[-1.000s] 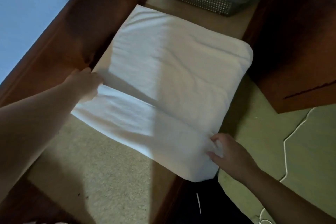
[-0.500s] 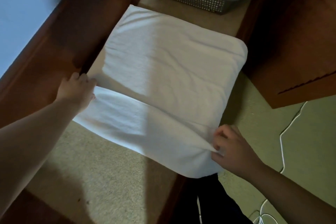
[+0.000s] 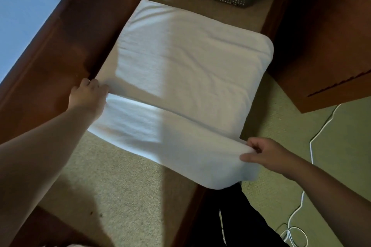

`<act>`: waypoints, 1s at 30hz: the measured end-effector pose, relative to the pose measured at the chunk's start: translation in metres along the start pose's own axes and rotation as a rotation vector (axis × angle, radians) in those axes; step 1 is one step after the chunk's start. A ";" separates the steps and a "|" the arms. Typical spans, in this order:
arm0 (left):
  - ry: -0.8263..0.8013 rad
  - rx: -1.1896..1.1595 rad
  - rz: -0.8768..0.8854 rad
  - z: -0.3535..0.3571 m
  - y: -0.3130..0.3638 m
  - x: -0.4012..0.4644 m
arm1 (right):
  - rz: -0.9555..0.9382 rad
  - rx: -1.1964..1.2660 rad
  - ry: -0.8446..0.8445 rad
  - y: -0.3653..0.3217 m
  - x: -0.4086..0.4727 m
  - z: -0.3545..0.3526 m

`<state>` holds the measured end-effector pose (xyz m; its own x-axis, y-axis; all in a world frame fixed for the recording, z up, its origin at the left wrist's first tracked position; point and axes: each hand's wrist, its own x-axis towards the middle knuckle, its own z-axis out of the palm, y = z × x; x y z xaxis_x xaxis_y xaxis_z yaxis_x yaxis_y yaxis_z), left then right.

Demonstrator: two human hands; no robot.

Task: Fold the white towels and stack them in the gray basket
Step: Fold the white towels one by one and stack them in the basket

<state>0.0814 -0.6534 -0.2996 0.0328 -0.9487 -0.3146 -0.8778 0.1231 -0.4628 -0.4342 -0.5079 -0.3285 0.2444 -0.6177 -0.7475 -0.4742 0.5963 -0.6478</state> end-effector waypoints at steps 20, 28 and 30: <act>0.023 0.025 0.007 -0.001 0.001 -0.002 | -0.138 -0.246 -0.024 0.019 -0.010 -0.044; 0.017 0.034 0.003 -0.001 0.000 -0.001 | -0.100 -0.706 -0.108 0.026 -0.011 -0.074; 0.017 0.036 0.005 0.001 -0.001 0.000 | -0.166 -0.866 -0.047 0.025 -0.006 -0.072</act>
<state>0.0825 -0.6529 -0.2998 0.0200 -0.9529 -0.3026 -0.8604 0.1377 -0.4906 -0.5080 -0.5263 -0.3300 0.3924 -0.6285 -0.6716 -0.8993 -0.1087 -0.4237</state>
